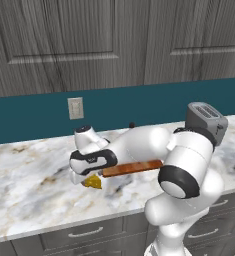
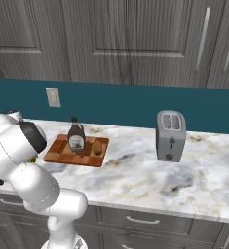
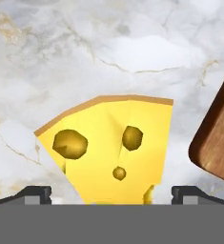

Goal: Retrieve the reheated potato from the microwave, then place the potato, cheese, and condiment on the cutting board.

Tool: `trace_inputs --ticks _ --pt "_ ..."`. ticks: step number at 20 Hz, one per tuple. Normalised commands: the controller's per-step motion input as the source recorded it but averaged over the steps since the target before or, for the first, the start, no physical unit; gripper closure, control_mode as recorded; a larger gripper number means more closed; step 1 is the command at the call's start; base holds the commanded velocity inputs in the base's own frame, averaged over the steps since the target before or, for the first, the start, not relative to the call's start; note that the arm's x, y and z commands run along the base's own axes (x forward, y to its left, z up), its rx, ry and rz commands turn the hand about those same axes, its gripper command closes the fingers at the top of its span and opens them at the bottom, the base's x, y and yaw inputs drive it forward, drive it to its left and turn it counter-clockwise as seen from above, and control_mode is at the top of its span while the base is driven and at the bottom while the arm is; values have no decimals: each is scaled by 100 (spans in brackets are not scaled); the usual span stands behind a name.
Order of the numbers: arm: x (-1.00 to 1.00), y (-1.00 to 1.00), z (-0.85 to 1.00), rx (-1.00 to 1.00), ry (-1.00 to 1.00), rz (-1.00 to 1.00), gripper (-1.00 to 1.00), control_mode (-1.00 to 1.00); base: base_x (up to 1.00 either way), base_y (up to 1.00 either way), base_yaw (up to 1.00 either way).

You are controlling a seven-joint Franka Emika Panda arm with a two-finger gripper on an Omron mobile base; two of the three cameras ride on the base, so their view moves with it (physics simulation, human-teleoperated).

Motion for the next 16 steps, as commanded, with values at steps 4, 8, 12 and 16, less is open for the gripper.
trace_inputs --ticks 4,8,12,16 --pt "10 0 -19 0 0 -2 -100 -100 0 0 0" --pt "8 0 -11 0 0 -2 -100 -100 0 0 0" --pt "11 0 -5 0 0 -1 -100 -100 0 0 0" --pt "1 5 0 0 -1 -1 -100 -100 0 0 0"
